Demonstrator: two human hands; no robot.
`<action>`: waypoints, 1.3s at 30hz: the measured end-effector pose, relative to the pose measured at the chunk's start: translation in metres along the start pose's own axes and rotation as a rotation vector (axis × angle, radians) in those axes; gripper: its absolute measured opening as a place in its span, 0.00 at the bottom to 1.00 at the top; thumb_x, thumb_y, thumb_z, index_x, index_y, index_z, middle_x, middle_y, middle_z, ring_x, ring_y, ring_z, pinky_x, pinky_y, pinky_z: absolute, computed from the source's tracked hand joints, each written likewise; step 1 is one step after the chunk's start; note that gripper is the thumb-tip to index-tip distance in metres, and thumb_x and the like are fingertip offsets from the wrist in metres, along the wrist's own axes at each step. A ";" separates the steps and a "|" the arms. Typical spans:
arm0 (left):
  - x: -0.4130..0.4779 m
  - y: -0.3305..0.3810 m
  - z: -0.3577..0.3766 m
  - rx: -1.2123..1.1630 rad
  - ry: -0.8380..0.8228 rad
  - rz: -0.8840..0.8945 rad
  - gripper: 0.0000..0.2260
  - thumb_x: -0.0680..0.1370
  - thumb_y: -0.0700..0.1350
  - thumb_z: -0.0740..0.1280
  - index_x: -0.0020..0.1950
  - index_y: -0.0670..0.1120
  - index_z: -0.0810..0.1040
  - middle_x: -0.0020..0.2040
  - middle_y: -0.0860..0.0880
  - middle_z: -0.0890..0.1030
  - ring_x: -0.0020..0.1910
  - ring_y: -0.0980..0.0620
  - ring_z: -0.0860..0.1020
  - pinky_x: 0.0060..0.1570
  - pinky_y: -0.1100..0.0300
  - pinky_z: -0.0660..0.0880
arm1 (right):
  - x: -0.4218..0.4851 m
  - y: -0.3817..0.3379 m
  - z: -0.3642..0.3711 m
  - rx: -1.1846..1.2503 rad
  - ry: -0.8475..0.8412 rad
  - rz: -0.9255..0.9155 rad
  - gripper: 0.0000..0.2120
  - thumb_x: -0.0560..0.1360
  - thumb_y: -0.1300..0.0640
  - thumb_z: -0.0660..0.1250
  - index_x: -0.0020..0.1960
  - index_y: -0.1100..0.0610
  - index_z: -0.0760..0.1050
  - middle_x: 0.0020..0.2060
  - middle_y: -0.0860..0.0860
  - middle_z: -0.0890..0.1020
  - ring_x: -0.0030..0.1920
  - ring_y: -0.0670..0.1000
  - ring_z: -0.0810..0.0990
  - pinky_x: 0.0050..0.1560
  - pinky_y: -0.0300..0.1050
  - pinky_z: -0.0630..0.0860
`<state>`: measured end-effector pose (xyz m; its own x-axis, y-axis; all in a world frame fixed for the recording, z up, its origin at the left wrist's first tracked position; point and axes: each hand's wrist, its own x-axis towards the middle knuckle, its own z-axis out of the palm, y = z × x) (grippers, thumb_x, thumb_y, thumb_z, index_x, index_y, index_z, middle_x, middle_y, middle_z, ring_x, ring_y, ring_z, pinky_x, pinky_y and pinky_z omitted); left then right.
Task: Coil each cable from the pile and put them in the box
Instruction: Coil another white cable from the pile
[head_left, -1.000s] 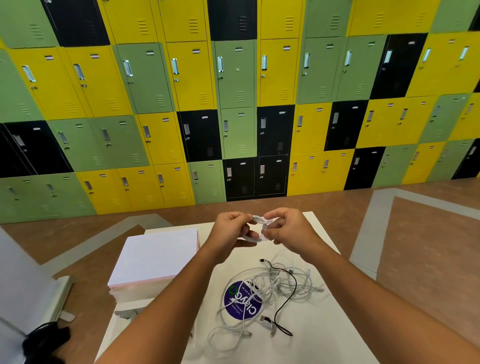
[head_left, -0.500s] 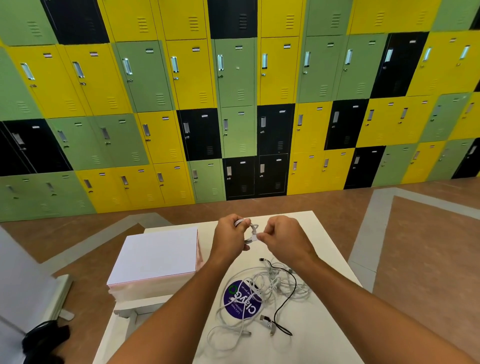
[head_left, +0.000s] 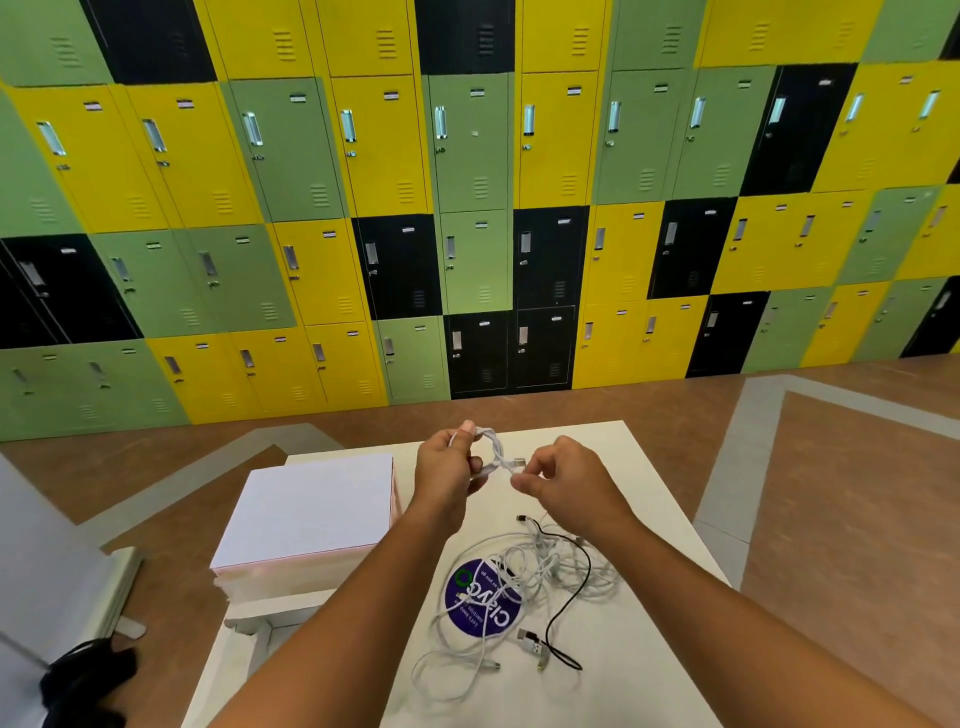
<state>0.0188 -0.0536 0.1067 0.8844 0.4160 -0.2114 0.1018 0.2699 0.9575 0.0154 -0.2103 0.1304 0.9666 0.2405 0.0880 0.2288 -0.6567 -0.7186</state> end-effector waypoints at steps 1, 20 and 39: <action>0.000 0.001 0.003 0.003 0.018 0.024 0.12 0.84 0.50 0.62 0.52 0.44 0.80 0.34 0.46 0.74 0.34 0.53 0.72 0.42 0.53 0.77 | 0.000 -0.002 0.003 0.013 -0.009 -0.004 0.08 0.75 0.51 0.74 0.42 0.55 0.82 0.37 0.48 0.79 0.38 0.47 0.78 0.38 0.43 0.73; -0.016 0.006 -0.004 0.537 0.106 0.457 0.10 0.83 0.48 0.64 0.45 0.43 0.76 0.35 0.50 0.75 0.35 0.54 0.72 0.32 0.60 0.67 | 0.011 -0.004 -0.013 -0.068 -0.034 -0.112 0.05 0.76 0.55 0.72 0.41 0.53 0.80 0.32 0.46 0.79 0.33 0.46 0.76 0.32 0.38 0.70; -0.021 0.009 0.016 -0.122 -0.155 0.054 0.12 0.84 0.48 0.62 0.50 0.42 0.80 0.30 0.47 0.74 0.31 0.53 0.74 0.36 0.58 0.75 | 0.003 0.003 0.018 0.855 -0.041 0.049 0.12 0.73 0.72 0.71 0.50 0.57 0.84 0.44 0.57 0.87 0.48 0.58 0.85 0.50 0.50 0.83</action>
<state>0.0089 -0.0736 0.1232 0.9476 0.2967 -0.1188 0.0048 0.3583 0.9336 0.0169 -0.1981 0.1163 0.9645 0.2625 0.0297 0.0050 0.0940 -0.9956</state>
